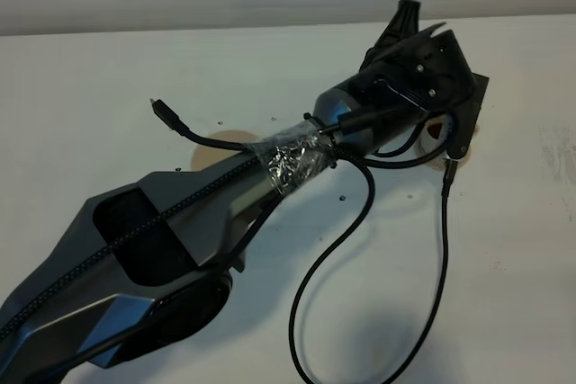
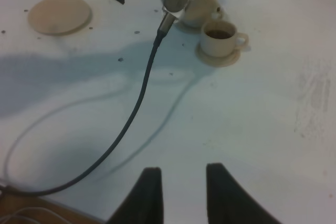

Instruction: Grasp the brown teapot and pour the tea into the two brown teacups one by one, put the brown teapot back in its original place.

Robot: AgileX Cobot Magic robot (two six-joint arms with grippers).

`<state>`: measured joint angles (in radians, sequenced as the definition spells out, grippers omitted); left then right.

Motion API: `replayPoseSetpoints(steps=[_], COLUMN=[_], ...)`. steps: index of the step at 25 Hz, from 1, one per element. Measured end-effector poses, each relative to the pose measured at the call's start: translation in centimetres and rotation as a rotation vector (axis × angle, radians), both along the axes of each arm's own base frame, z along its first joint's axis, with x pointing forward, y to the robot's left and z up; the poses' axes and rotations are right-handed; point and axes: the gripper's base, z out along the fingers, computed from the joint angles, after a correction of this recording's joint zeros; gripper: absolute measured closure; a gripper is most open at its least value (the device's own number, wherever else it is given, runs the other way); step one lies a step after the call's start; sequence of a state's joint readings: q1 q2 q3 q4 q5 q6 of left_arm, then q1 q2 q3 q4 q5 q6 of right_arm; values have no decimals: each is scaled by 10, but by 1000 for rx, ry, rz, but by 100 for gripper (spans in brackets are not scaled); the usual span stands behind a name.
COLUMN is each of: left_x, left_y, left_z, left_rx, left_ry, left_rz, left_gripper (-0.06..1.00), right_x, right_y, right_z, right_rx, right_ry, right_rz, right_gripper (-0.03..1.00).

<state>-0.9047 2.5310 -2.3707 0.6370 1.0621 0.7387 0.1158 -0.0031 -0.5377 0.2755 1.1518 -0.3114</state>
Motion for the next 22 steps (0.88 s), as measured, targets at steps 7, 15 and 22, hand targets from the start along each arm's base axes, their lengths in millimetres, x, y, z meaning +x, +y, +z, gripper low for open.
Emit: replayPoseSetpoints(steps=[7, 15, 22], left_x=[9, 14, 19], left_y=[9, 25, 49], left_z=[-1, 22, 27], left_rx=[-72, -214, -271], left_ry=[55, 154, 341], left_rz=[53, 119, 235], left_gripper=[86, 86, 86], right_x=[0, 0, 0], right_y=[0, 0, 0], right_z=[0, 0, 0], right_rx=[0, 0, 0], right_ry=[0, 0, 0], right_rz=[0, 0, 0], right_gripper=[75, 75, 75])
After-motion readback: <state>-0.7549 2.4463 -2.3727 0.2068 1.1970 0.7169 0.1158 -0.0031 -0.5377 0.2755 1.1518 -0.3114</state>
